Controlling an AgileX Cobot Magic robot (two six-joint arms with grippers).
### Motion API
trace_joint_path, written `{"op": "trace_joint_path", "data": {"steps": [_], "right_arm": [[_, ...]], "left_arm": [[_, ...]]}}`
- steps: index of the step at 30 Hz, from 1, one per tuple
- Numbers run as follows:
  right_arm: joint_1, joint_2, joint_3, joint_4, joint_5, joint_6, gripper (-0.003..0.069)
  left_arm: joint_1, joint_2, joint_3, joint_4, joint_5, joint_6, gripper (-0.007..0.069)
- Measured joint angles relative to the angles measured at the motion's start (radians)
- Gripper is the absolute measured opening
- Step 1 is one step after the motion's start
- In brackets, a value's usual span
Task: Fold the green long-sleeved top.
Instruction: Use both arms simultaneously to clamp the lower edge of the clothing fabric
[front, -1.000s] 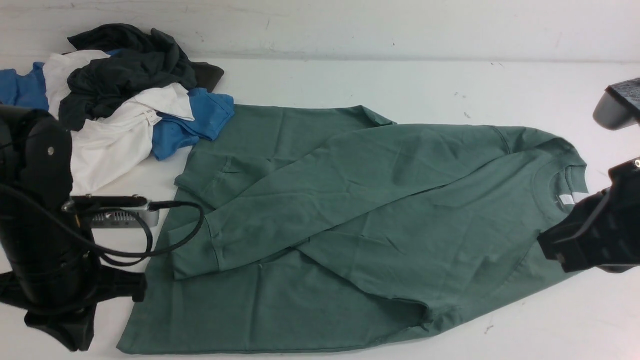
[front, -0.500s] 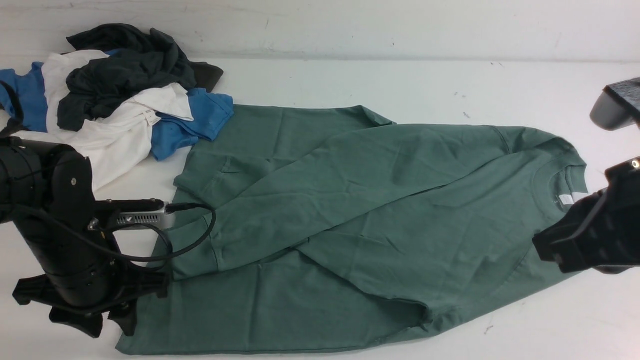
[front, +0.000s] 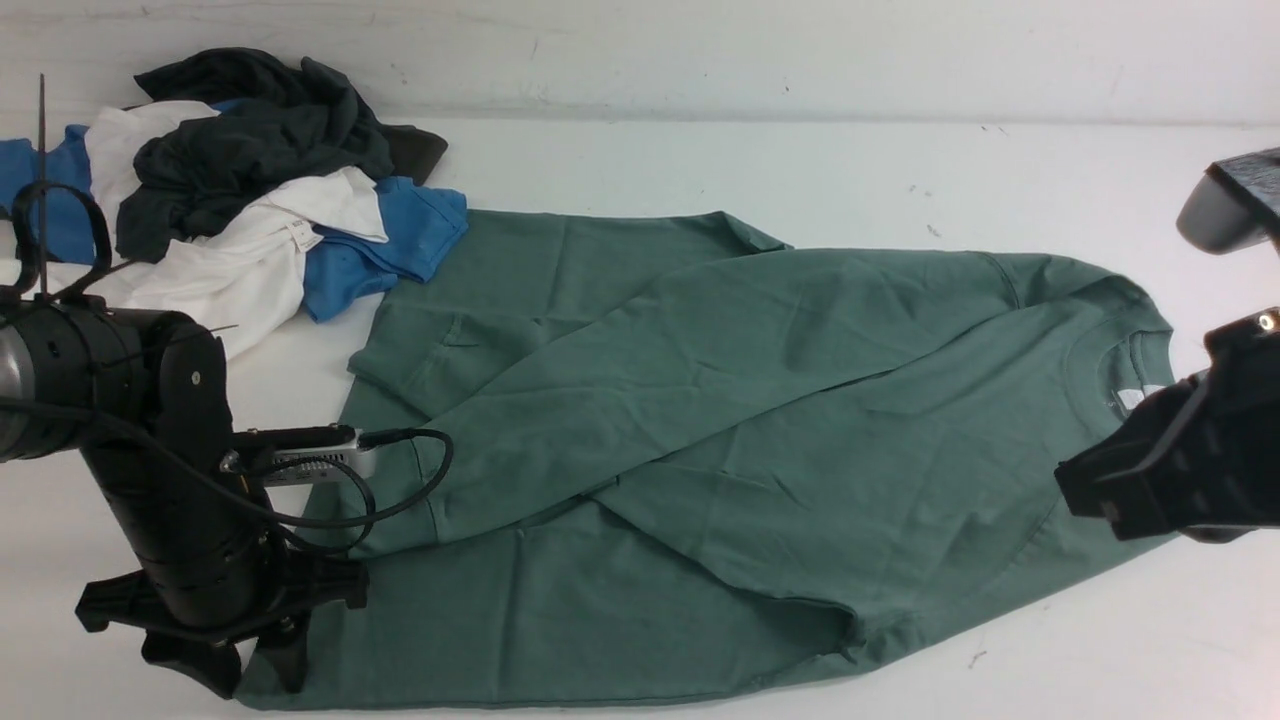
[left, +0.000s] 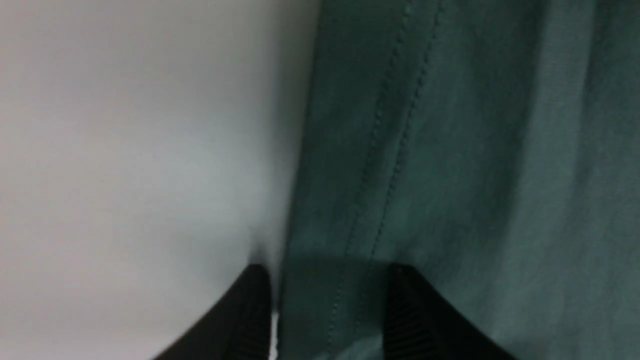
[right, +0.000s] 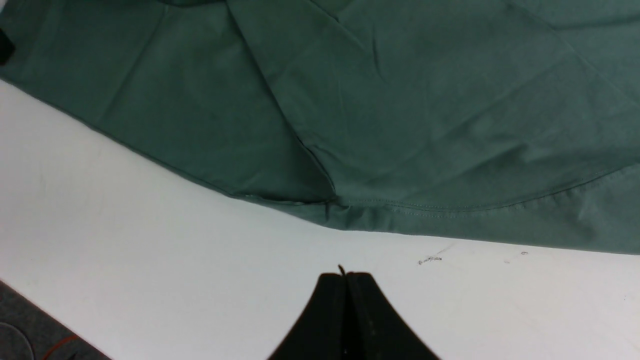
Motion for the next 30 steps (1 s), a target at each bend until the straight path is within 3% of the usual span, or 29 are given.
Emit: {"op": "trace_joint_path", "data": {"steps": [1,2,3,5,8,13,20,23,26,27,30], "right_arm": [[0.0,0.0,0.0,0.0,0.001,0.0,-0.001],[0.0,0.0,0.0,0.0,0.002,-0.001,-0.001],[0.0,0.0,0.0,-0.001,0.012,-0.013,-0.001],[0.0,0.0,0.0,-0.002,0.038,-0.042,-0.001],[0.009,0.0,0.0,-0.004,0.081,-0.088,-0.001],[0.13,0.064,0.0,-0.045,0.153,-0.126,-0.001],[0.277,0.246,0.0,-0.197,0.073,-0.03,0.0042],[0.295,0.364,0.0,-0.262,0.001,0.029,0.0165],[0.297,0.423,0.0,-0.272,-0.055,0.043,0.0254],[0.298,0.456,0.0,-0.272,-0.096,0.06,0.0324],[0.3,0.52,0.0,-0.268,-0.184,0.121,0.0435]], "left_arm": [[-0.001,0.0,-0.002,-0.011,0.0,0.015,0.02],[-0.001,0.0,-0.002,-0.011,0.0,0.015,0.0189],[-0.001,-0.002,-0.002,-0.022,0.001,0.02,0.0098],[-0.001,-0.01,-0.001,-0.019,0.004,0.03,0.0034],[-0.001,-0.023,0.006,-0.006,0.014,0.041,0.0019],[-0.001,-0.142,0.015,0.032,0.069,0.047,0.0017],[-0.001,-0.236,0.015,0.048,0.125,0.047,0.0017],[-0.001,-0.251,0.015,0.051,0.136,0.047,0.0017],[-0.001,-0.251,0.015,0.051,0.137,0.047,0.0017],[-0.001,-0.251,0.015,0.051,0.137,0.047,0.0017],[-0.001,-0.251,0.015,0.051,0.137,0.047,0.0017]]}}
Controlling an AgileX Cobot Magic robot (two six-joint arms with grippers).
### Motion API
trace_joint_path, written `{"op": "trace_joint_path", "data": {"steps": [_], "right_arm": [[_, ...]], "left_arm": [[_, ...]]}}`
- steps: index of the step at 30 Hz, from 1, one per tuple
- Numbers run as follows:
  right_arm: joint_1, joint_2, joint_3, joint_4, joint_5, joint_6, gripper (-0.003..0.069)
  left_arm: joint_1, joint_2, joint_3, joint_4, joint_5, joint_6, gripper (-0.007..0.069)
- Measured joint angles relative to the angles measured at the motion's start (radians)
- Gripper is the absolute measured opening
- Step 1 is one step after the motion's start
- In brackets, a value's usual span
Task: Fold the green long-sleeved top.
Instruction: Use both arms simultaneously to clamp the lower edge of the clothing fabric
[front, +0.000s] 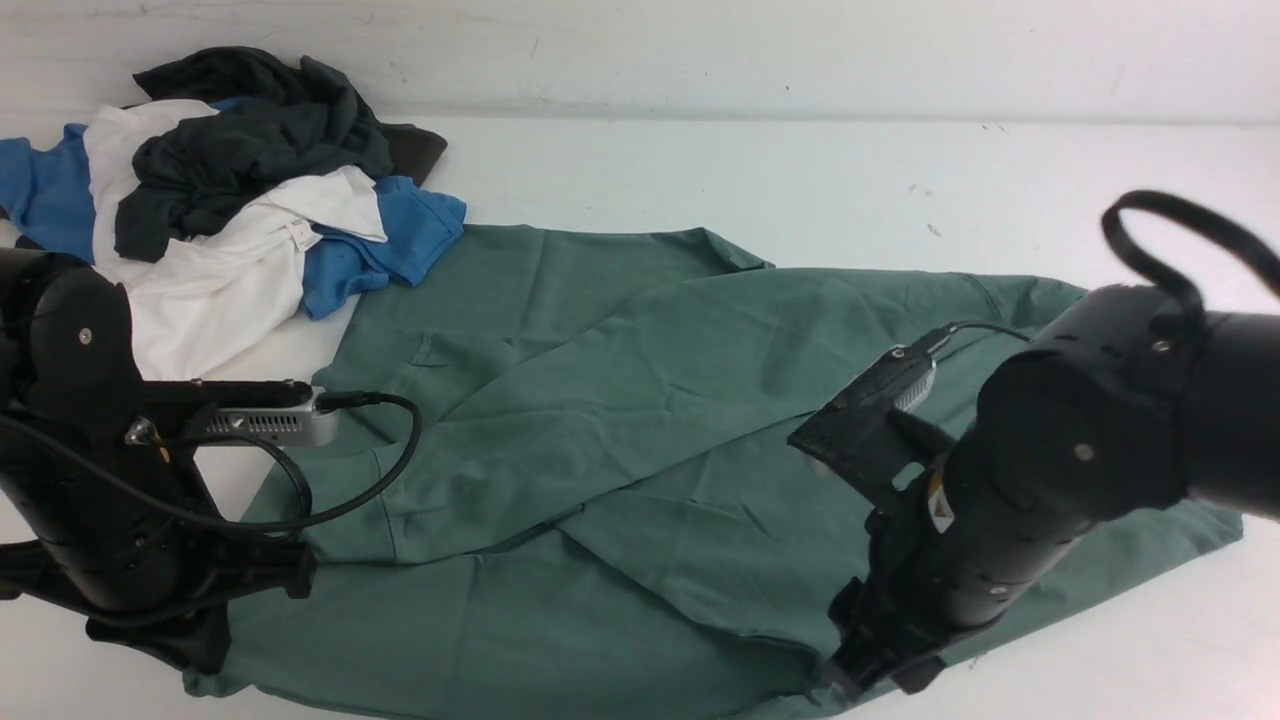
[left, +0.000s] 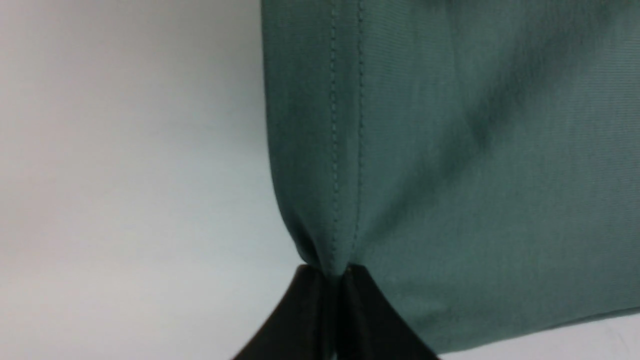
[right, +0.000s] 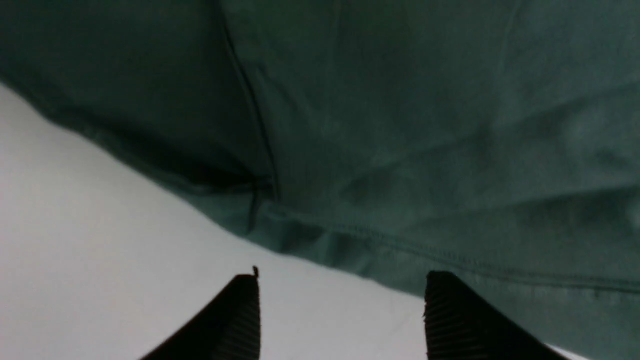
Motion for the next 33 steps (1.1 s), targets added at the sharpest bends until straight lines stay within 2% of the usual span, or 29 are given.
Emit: {"op": "trace_joint_path", "data": {"steps": [2,4,5,8,11,15,16,17,18,19,20,22,26,33], "right_arm": [[0.0,0.019,0.0,0.003,-0.03,0.033,0.0461],[0.0,0.068,-0.002,-0.004,-0.079,0.138,0.0503],[0.0,0.071,-0.002,-0.004,-0.083,0.146,0.0504],[0.0,0.121,-0.003,-0.053,-0.111,0.269,0.051],[0.0,0.141,-0.003,-0.075,-0.113,0.313,0.0497],[0.0,0.159,-0.003,-0.078,-0.119,0.334,0.0383],[0.0,0.159,-0.003,-0.077,-0.119,0.334,0.0374],[0.001,0.161,-0.003,-0.07,-0.11,0.333,0.0277],[0.0,0.161,-0.003,-0.069,-0.11,0.332,0.0265],[0.0,0.161,-0.004,-0.063,-0.086,0.319,0.0156],[0.0,0.161,-0.004,-0.062,-0.083,0.317,0.0141],[0.0,0.156,-0.005,-0.054,-0.035,0.285,0.0026],[0.0,0.122,-0.005,-0.031,0.044,0.264,0.0008],[0.0,-0.02,-0.005,0.065,0.234,0.167,0.0006]], "left_arm": [[0.0,0.0,0.0,0.0,0.0,0.0,0.0017],[0.0,0.0,0.0,0.0,0.0,0.0,0.0017],[0.0,0.0,0.0,0.0,0.0,0.0,0.0017],[0.0,0.0,0.0,0.0,-0.001,0.0,0.0017],[0.0,0.0,0.0,0.0,-0.001,0.0,0.0017],[0.0,0.0,0.0,0.0,-0.001,0.0,0.0017],[0.0,0.0,0.0,0.0,-0.001,0.0,0.0017],[0.0,0.0,0.0,0.0,-0.001,0.0,0.0017],[0.0,0.0,0.0,0.0,-0.001,0.0,0.0017],[0.0,0.0,0.0,0.0,-0.001,0.0,0.0017],[0.0,0.0,0.0,-0.001,-0.001,0.0,0.0017],[0.0,-0.004,0.001,-0.013,0.005,0.0,0.0017],[0.0,-0.026,0.001,-0.032,0.024,0.001,0.0017],[0.0,-0.204,0.001,-0.09,0.085,0.004,0.0017]]}}
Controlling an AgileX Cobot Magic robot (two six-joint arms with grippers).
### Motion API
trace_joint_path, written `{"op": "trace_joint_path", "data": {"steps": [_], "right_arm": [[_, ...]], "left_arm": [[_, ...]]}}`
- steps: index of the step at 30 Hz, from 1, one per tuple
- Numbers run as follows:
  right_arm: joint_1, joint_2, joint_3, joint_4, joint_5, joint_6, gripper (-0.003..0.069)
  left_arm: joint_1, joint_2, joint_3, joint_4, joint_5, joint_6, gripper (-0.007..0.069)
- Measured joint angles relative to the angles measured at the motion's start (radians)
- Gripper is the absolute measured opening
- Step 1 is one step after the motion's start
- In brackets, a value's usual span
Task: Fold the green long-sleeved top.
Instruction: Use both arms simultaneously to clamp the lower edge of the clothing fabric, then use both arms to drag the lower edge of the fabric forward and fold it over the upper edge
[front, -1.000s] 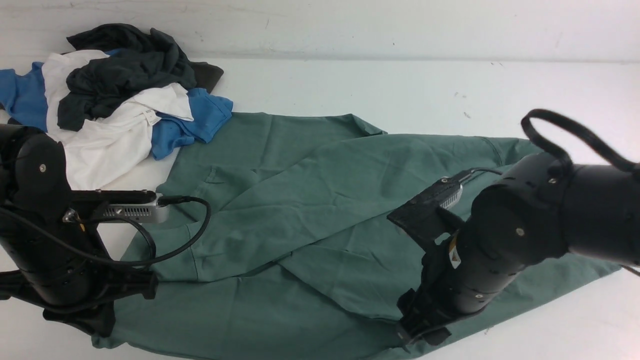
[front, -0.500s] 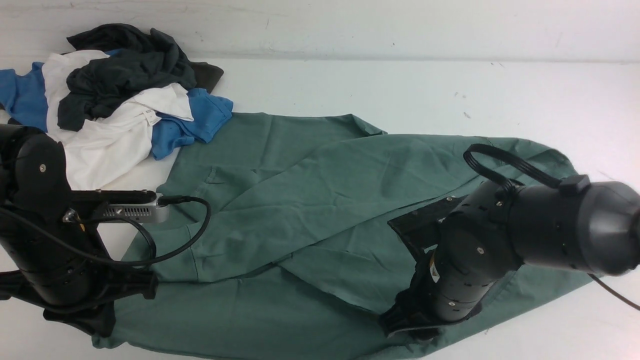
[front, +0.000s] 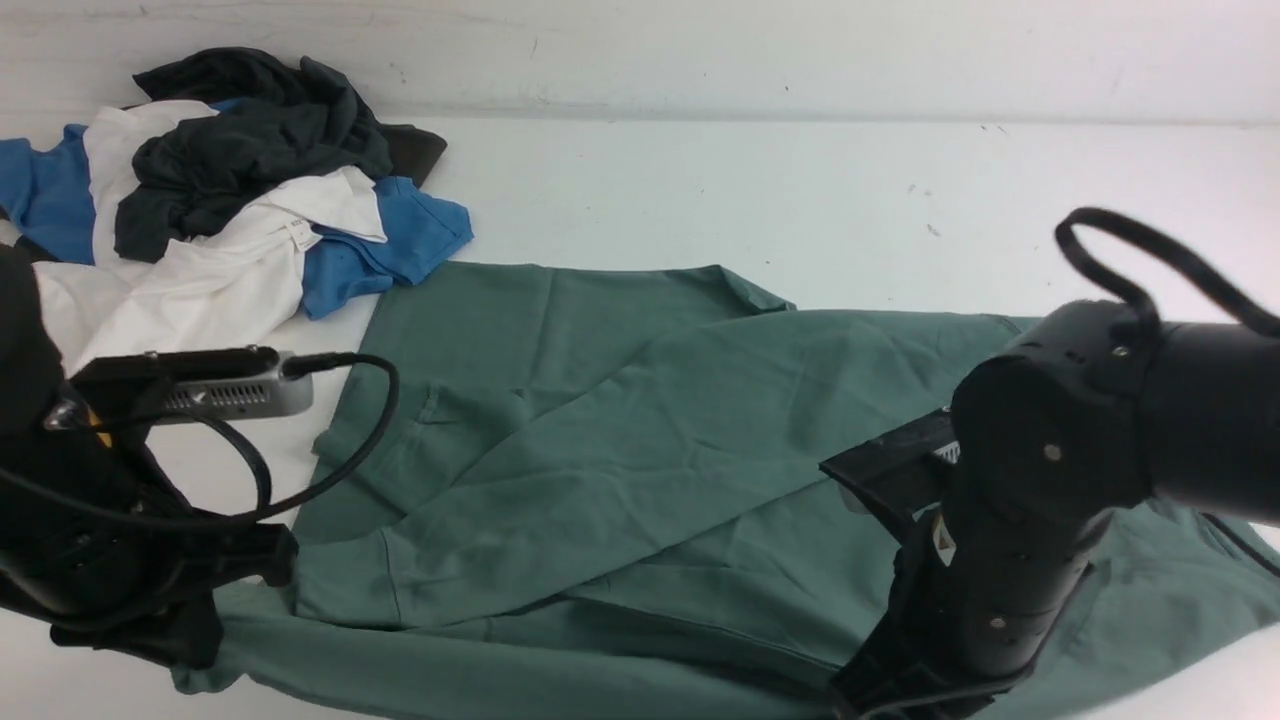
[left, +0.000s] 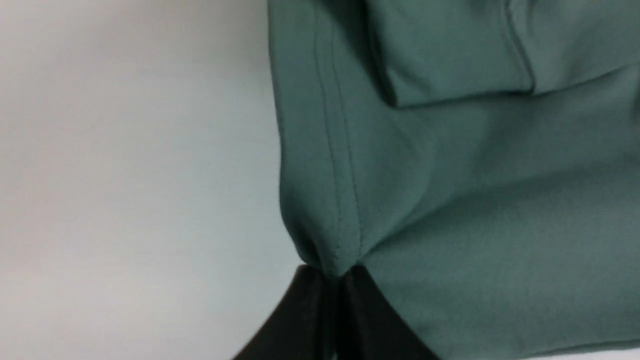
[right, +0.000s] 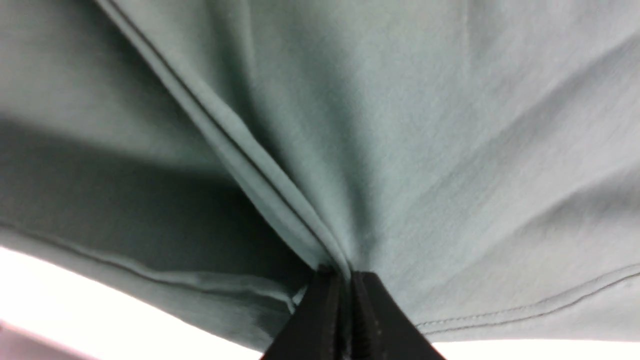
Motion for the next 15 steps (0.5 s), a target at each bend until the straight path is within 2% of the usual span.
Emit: {"op": "trace_joint_path", "data": {"steps": [4,9,11,15], "right_arm": [[0.0,-0.053,0.0,-0.023,0.022,-0.026,0.0006],[-0.008,-0.088,-0.067,-0.143,0.05,-0.03,0.0006],[-0.047,-0.085,-0.164,-0.176,0.062,-0.043,0.0006],[-0.146,-0.04,-0.325,-0.165,0.077,-0.116,0.0006]], "left_arm": [[0.0,-0.049,-0.018,-0.016,0.0,-0.01,0.0017],[0.0,-0.016,-0.145,-0.027,-0.006,-0.033,0.0017],[0.0,0.054,-0.247,-0.03,-0.007,-0.034,0.0017],[0.0,0.182,-0.43,-0.031,-0.008,-0.049,0.0017]]}}
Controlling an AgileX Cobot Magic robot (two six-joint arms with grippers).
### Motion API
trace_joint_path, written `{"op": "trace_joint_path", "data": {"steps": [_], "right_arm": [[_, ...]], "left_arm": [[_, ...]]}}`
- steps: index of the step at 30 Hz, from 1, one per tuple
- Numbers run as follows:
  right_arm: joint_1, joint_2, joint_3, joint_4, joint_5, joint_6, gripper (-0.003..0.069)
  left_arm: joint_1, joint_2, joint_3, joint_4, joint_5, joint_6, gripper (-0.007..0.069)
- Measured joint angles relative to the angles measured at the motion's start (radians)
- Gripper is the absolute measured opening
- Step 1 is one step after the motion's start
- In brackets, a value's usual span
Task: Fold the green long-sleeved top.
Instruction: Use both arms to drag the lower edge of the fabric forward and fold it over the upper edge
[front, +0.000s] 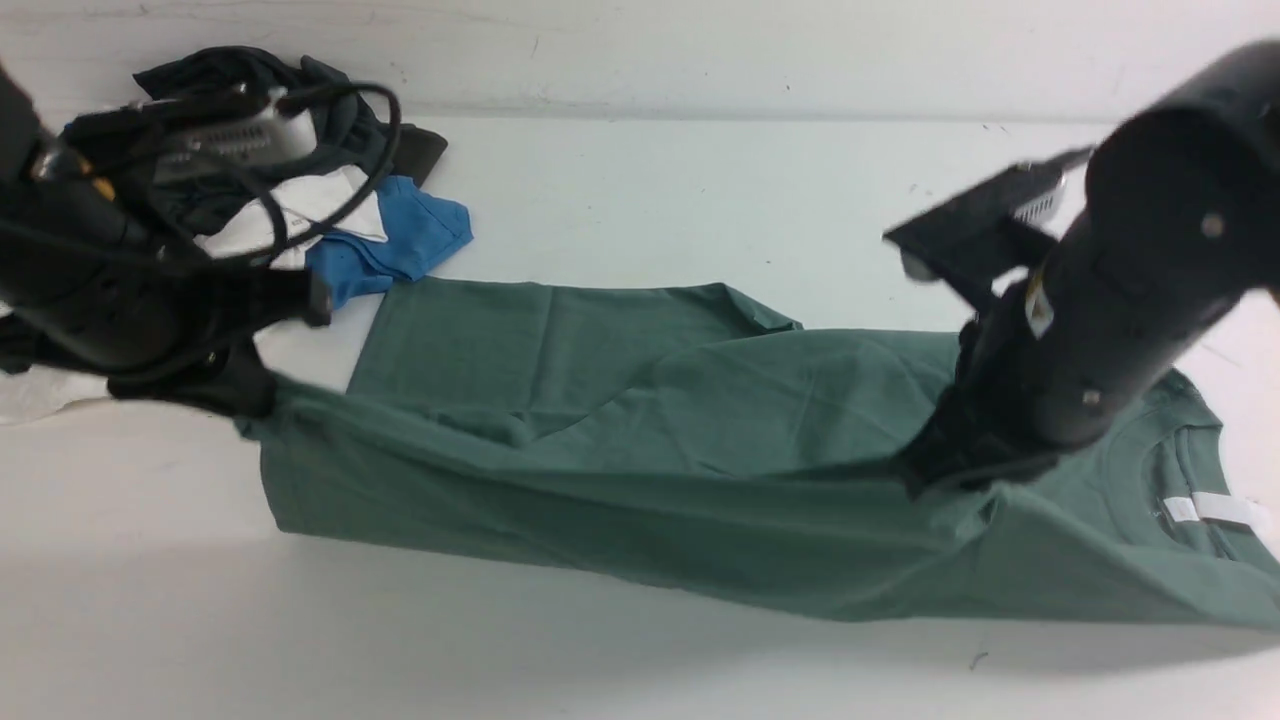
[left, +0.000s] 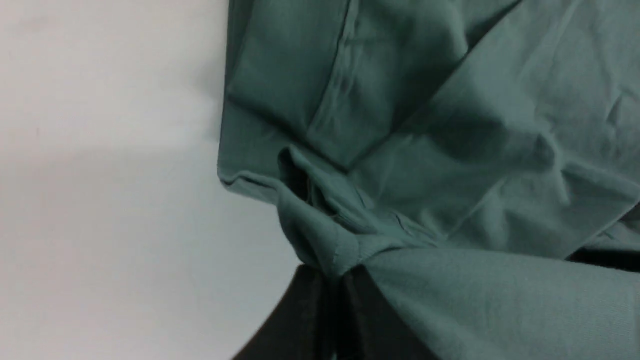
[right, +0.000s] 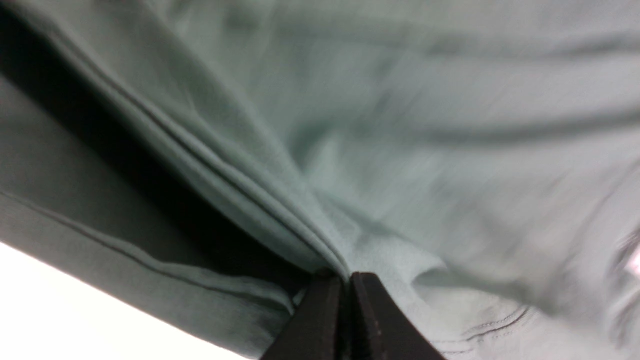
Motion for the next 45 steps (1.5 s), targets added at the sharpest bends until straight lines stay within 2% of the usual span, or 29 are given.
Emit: {"op": "trace_joint_path", "data": {"steps": [3,4,7,15,20,25,28,33,34,35,38,40,42,45], "right_arm": [[-0.061,0.052,-0.11,0.036,0.011,-0.064,0.0006],[-0.097,0.115,-0.193,0.067,0.019,-0.119,0.0006],[-0.139,0.23,-0.328,0.103,0.027,-0.174,0.0006],[-0.202,0.598,-0.722,0.115,0.03,-0.206,0.0006],[-0.208,0.732,-0.871,0.115,0.013,-0.207,0.0006],[-0.208,0.798,-0.917,0.115,-0.04,-0.207,0.0016],[-0.208,0.819,-0.92,0.115,-0.07,-0.199,0.0057],[-0.208,0.835,-0.92,0.101,-0.162,-0.144,0.0259],[-0.208,0.835,-0.92,0.101,-0.164,-0.141,0.0259],[-0.208,0.835,-0.92,0.101,-0.173,-0.12,0.0328],[-0.208,0.823,-0.92,0.086,-0.146,-0.102,0.0442],[-0.208,0.809,-0.92,0.077,-0.12,-0.099,0.0478],[-0.208,0.768,-0.938,0.056,-0.034,-0.097,0.0526],[-0.208,0.713,-0.976,0.031,0.024,-0.096,0.0535]], "left_arm": [[0.004,0.085,-0.107,-0.001,0.005,-0.019,0.0017],[0.01,0.152,-0.199,-0.001,0.011,-0.026,0.0017],[0.018,0.269,-0.354,-0.001,0.028,-0.036,0.0017],[0.075,0.642,-0.781,-0.001,0.094,-0.082,0.0017],[0.099,0.804,-0.917,-0.001,0.095,-0.089,0.0017],[0.104,0.885,-0.947,0.012,0.094,-0.089,0.0017],[0.104,0.902,-0.947,0.035,0.092,-0.09,0.0021],[0.104,0.907,-0.948,0.071,0.087,-0.1,0.009],[0.104,0.907,-0.949,0.072,0.087,-0.101,0.0094],[0.104,0.907,-0.949,0.081,0.086,-0.102,0.0131],[0.104,0.905,-0.949,0.128,0.087,-0.107,0.023],[0.105,0.902,-0.949,0.153,0.087,-0.107,0.0262],[0.106,0.886,-0.958,0.212,0.106,-0.107,0.0332],[0.108,0.854,-0.985,0.235,0.122,-0.106,0.0353]]}}
